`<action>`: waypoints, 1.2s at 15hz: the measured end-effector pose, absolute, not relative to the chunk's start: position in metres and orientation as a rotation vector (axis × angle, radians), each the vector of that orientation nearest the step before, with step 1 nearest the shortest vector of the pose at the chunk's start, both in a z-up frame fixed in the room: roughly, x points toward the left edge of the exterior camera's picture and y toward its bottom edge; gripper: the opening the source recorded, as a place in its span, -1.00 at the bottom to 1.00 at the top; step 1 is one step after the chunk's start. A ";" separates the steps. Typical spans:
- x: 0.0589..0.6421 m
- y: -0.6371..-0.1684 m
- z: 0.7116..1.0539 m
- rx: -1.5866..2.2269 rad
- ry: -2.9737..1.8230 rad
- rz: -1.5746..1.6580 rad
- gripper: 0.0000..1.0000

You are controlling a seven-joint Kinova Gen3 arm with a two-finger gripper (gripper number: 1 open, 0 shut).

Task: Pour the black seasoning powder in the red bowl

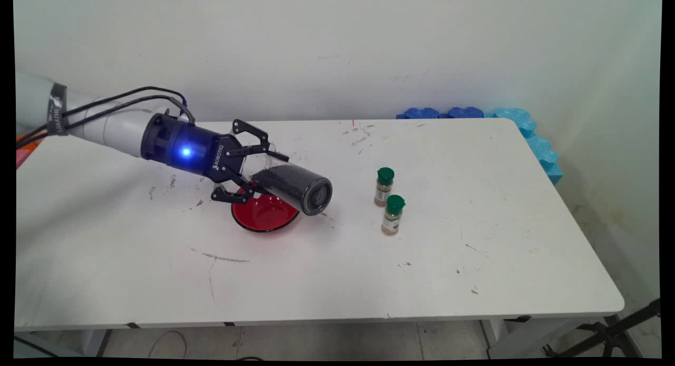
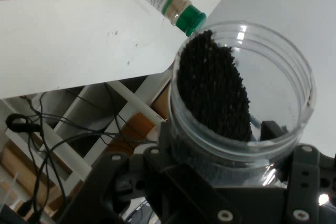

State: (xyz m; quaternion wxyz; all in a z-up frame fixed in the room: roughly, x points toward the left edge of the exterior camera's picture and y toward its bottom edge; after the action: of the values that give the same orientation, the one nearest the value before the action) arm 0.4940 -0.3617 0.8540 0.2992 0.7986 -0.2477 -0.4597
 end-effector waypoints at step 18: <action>0.492 -0.360 0.852 2.151 -0.526 -1.275 -1.00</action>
State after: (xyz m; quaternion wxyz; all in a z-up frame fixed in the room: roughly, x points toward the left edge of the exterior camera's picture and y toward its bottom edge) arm 0.4925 -0.3601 0.8520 0.2892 0.8058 -0.1972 -0.4777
